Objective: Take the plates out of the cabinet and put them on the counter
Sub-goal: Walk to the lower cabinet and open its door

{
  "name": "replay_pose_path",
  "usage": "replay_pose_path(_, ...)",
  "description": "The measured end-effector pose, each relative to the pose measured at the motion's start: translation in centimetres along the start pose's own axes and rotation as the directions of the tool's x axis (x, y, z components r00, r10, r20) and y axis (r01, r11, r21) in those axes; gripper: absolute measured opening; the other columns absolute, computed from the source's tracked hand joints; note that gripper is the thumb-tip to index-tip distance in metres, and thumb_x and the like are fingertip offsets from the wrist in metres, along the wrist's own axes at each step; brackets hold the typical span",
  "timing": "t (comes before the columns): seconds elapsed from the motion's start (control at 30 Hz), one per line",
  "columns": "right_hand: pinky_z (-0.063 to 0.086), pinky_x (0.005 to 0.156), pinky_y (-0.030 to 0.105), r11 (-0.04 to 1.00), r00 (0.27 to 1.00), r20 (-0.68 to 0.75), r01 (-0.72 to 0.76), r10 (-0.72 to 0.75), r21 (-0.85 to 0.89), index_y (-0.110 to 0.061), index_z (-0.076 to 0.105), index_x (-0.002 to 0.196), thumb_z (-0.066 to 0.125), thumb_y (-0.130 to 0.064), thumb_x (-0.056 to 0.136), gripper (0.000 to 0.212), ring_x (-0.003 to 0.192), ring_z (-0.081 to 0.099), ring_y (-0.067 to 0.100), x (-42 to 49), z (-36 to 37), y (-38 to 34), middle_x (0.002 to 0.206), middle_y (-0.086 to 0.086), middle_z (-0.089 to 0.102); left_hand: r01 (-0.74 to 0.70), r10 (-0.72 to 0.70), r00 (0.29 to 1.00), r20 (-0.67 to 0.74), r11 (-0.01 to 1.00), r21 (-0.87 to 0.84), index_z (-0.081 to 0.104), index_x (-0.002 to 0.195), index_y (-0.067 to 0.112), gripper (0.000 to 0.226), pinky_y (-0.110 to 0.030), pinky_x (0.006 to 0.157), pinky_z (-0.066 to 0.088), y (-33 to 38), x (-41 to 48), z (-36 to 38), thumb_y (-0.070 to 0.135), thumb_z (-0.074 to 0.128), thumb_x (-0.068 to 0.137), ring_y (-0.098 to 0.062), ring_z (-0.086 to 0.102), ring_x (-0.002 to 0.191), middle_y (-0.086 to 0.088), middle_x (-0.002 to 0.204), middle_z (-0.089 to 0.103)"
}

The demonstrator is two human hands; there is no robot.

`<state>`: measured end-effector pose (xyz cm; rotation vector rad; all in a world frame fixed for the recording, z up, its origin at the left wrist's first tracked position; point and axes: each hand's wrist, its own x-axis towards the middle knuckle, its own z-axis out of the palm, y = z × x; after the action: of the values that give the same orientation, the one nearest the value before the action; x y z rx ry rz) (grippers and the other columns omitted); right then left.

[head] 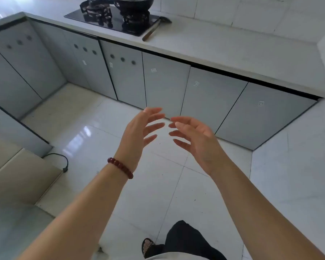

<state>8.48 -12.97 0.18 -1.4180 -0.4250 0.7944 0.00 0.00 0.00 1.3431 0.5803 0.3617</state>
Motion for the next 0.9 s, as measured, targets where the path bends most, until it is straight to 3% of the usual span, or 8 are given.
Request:
replay_pose_path(0.53,0.048,0.081,0.027,1.000,0.997,0.074,-0.023,0.022,0.014,-0.023,0.066,0.098,0.060,-0.024,0.088,0.012,0.088,0.065,0.011,22.3,-3.2,-4.4,0.093,-0.007,0.070,0.009,-0.013,0.996,-0.091,0.999,-0.048,0.063,0.104,0.025,0.035,-0.038,0.095,0.047,4.4,20.3,0.2,0.041,0.034,0.094,-0.019,0.062,0.108,0.001,0.116,0.067)
replay_pose_path(0.9,0.049,0.082,0.027,0.999,0.990,0.140,-0.029,0.027,0.014,-0.021,0.067,0.101,0.059,-0.025,0.088,0.016,0.090,0.066,0.012,33.8,0.7,-5.6,0.092,-0.007,0.070,0.003,-0.017,0.985,-0.171,0.997,-0.079,0.064,0.104,0.025,0.036,-0.040,0.098,0.047,6.6,30.4,-5.3,0.043,0.034,0.095,-0.019,0.063,0.109,0.001,0.114,0.068)
